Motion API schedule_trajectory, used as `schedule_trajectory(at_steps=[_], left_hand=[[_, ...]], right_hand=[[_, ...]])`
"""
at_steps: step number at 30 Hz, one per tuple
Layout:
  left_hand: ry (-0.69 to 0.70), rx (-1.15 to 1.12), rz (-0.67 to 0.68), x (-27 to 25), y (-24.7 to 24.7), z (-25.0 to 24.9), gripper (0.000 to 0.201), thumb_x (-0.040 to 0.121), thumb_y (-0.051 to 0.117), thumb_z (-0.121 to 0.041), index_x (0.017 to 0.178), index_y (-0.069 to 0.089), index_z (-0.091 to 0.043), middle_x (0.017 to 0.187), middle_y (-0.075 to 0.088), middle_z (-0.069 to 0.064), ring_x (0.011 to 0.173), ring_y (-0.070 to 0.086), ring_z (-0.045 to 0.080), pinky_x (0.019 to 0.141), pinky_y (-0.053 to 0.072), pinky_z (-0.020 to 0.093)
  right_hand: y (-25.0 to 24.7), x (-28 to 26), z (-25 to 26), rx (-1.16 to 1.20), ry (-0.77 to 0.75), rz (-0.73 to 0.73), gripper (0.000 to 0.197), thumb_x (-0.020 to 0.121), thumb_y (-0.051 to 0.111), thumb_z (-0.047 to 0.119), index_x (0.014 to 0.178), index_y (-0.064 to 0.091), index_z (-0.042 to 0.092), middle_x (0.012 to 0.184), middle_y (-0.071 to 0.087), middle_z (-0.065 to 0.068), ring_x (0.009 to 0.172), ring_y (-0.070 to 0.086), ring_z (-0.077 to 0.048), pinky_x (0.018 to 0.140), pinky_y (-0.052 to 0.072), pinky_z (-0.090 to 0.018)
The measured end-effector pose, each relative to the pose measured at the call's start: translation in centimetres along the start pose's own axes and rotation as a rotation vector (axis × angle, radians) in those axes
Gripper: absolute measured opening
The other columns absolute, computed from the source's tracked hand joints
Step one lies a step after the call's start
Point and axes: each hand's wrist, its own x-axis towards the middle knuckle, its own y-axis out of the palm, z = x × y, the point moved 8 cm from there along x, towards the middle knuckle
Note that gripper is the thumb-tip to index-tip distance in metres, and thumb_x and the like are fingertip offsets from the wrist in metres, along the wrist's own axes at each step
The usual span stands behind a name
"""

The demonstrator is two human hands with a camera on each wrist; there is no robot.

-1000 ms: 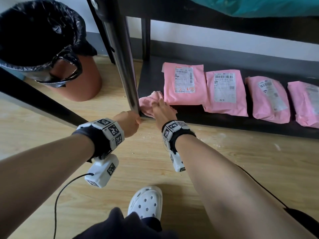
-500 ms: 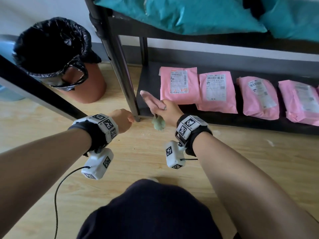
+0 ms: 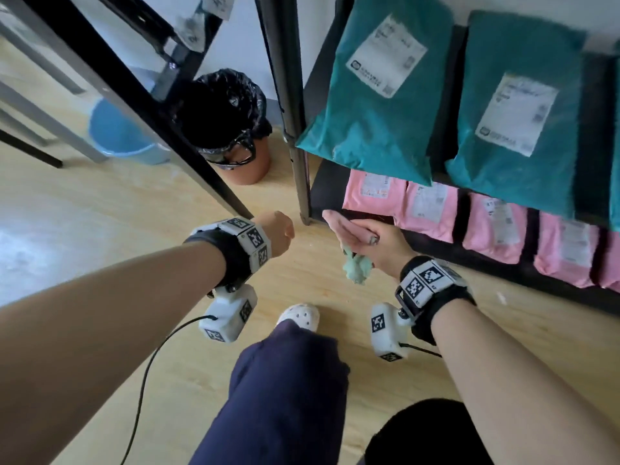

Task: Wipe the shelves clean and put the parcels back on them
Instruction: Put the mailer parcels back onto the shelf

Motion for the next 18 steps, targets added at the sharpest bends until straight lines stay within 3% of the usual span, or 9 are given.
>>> schedule_trajectory(at_steps=[2,4,6,8,11,13,16,18], left_hand=[[-0.032,-0.036,0.002,-3.6,-1.2,0.1,0.031,0.096,0.043,-0.012,0.122,0.06,-0.011,0.128,0.056,0.01,0.117,0.054,0.027,0.098,0.042,0.03],[-0.058,-0.084,0.029,-7.4,-2.3,0.2,0.033,0.096,0.043,-0.011,0.125,0.059,-0.01,0.131,0.054,0.009,0.12,0.052,0.025,0.098,0.04,0.029],[-0.095,-0.115,0.03,-11.4,-3.9,0.4,0.033,0.097,0.042,-0.01,0.125,0.058,-0.01,0.134,0.052,0.009,0.122,0.05,0.025,0.1,0.037,0.027],[-0.122,-0.151,0.012,-15.7,-5.6,0.6,0.032,0.097,0.041,-0.011,0.123,0.058,-0.01,0.135,0.052,0.01,0.122,0.051,0.025,0.1,0.037,0.027],[-0.157,-0.232,-0.033,-22.2,-8.7,0.8,0.032,0.097,0.04,-0.009,0.124,0.056,-0.007,0.134,0.051,0.012,0.121,0.051,0.026,0.098,0.037,0.027],[-0.187,-0.3,-0.058,-26.4,-10.4,0.9,0.031,0.097,0.04,-0.008,0.124,0.056,-0.005,0.132,0.052,0.014,0.12,0.051,0.027,0.097,0.038,0.028],[-0.244,-0.4,-0.115,-31.9,-12.7,1.5,0.03,0.097,0.042,-0.007,0.121,0.058,-0.004,0.127,0.056,0.015,0.114,0.055,0.029,0.092,0.042,0.028],[-0.266,-0.469,-0.159,-35.0,-14.6,2.0,0.027,0.096,0.045,-0.008,0.118,0.06,-0.004,0.122,0.058,0.016,0.111,0.057,0.03,0.089,0.044,0.03]], right_hand=[[0.7,-3.2,2.9,0.024,0.04,0.051,0.028,0.086,0.069,0.008,0.113,0.065,0.008,0.105,0.07,-0.009,0.093,0.065,-0.014,0.081,0.053,-0.019],[1.5,-6.3,5.8,0.025,0.056,0.101,0.026,0.086,0.07,0.021,0.105,0.068,0.003,0.098,0.07,-0.012,0.085,0.064,-0.012,0.083,0.054,-0.027],[1.9,-9.2,9.0,-0.013,0.064,0.113,0.046,0.083,0.071,0.035,0.1,0.064,-0.007,0.094,0.068,-0.022,0.08,0.062,-0.013,0.083,0.055,-0.035],[2.1,-12.1,12.0,-0.058,0.087,0.114,0.062,0.076,0.073,0.052,0.098,0.061,-0.005,0.098,0.065,-0.028,0.079,0.059,-0.014,0.083,0.054,-0.042],[2.3,-16.1,16.5,-0.122,0.099,0.121,0.054,0.076,0.072,0.054,0.094,0.065,0.004,0.092,0.066,-0.023,0.078,0.058,-0.017,0.079,0.054,-0.043],[2.8,-19.1,19.7,-0.158,0.13,0.147,0.056,0.075,0.07,0.06,0.094,0.067,0.008,0.093,0.067,-0.02,0.081,0.062,-0.019,0.083,0.054,-0.045],[3.7,-23.8,24.9,-0.164,0.157,0.159,0.042,0.081,0.068,0.052,0.1,0.069,0.015,0.099,0.07,-0.012,0.098,0.066,-0.025,0.088,0.053,-0.041],[4.5,-26.6,28.2,-0.187,0.162,0.159,0.036,0.083,0.066,0.052,0.095,0.068,0.019,0.099,0.07,-0.009,0.096,0.066,-0.023,0.087,0.055,-0.038]])
